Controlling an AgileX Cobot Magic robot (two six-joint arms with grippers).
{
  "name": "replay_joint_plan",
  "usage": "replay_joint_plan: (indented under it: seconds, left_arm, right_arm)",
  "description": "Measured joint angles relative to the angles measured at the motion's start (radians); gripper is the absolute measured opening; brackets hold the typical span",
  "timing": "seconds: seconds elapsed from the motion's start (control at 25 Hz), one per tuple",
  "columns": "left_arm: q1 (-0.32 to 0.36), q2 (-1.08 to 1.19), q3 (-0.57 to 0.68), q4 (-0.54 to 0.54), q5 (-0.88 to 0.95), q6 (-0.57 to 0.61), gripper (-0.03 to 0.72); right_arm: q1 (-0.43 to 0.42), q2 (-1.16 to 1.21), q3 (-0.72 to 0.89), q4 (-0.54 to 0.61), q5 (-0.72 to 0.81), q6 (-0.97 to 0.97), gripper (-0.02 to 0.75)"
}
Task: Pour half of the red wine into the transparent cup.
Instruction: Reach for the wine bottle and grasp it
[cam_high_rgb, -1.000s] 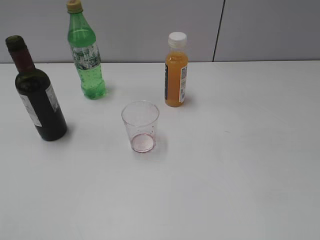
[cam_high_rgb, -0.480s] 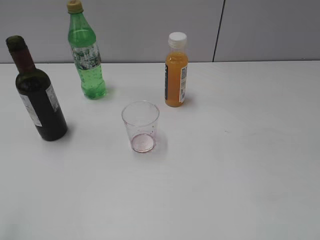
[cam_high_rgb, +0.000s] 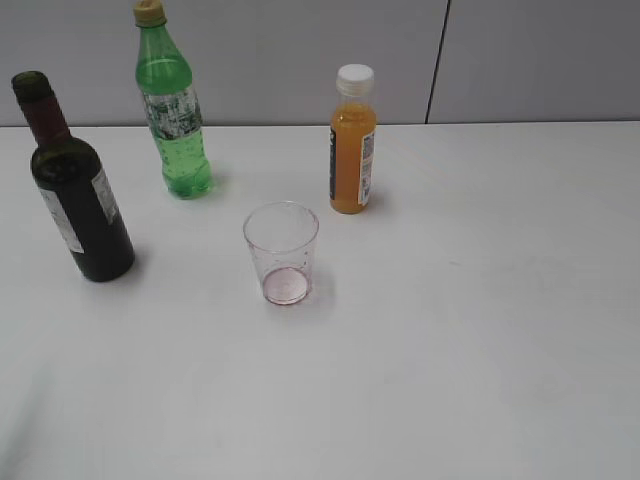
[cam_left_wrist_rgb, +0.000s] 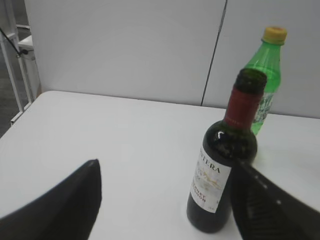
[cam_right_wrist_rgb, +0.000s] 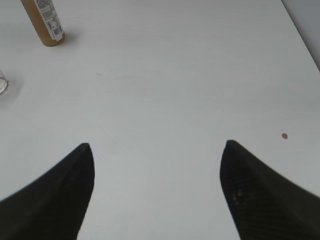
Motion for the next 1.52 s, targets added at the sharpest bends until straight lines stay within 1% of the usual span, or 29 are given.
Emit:
replay_joint_plan:
  seconds: [0.24, 0.36, 0.44, 0.64, 0.76, 0.88, 0.92, 1.04, 1.16, 1.28, 1.4, 1.52]
  left_arm:
    - [-0.004, 0.19, 0.001, 0.001, -0.16, -0.001, 0.594]
    - [-0.023, 0.292, 0.004, 0.001, -0.305, -0.001, 0.594]
    - [-0.048, 0.359, 0.004, 0.001, -0.4, -0.001, 0.594]
    - [-0.144, 0.528, 0.004, -0.008, -0.514, -0.001, 0.594]
    - [-0.21, 0.609, 0.006, -0.075, -0.578, 0.023, 0.594]
    - [-0.308, 0.656, 0.018, -0.228, -0.685, 0.14, 0.594]
    - [-0.343, 0.666, 0.029, -0.294, -0.733, 0.182, 0.594]
    - [-0.424, 0.701, 0.044, -0.414, -0.823, 0.225, 0.594]
    - [-0.471, 0.77, 0.048, -0.484, -0.889, 0.239, 0.585]
    - [-0.531, 0.856, 0.046, -0.561, -0.985, 0.249, 0.557]
    - [-0.6, 0.943, 0.037, -0.598, -1.05, 0.262, 0.545]
    - [-0.647, 1.025, 0.021, -0.642, -1.083, 0.263, 0.544]
  right_arm:
    - [0.0, 0.0, 0.0, 0.0, 0.0, 0.001, 0.591]
    - [0.0, 0.0, 0.0, 0.0, 0.0, 0.001, 0.591]
    - [0.0, 0.0, 0.0, 0.0, 0.0, 0.001, 0.591]
    - [0.0, 0.0, 0.0, 0.0, 0.0, 0.001, 0.591]
    - [0.0, 0.0, 0.0, 0.0, 0.0, -0.001, 0.59]
    - [0.0, 0.0, 0.0, 0.0, 0.0, -0.001, 0.59]
    - [0.0, 0.0, 0.0, 0.0, 0.0, -0.001, 0.59]
    - [0.0, 0.0, 0.0, 0.0, 0.0, -0.001, 0.59]
    - [0.0, 0.0, 0.0, 0.0, 0.0, -0.001, 0.59]
    - [0.0, 0.0, 0.0, 0.0, 0.0, 0.001, 0.591]
    - [0.0, 0.0, 0.0, 0.0, 0.0, 0.001, 0.591]
    - [0.0, 0.0, 0.0, 0.0, 0.0, 0.001, 0.591]
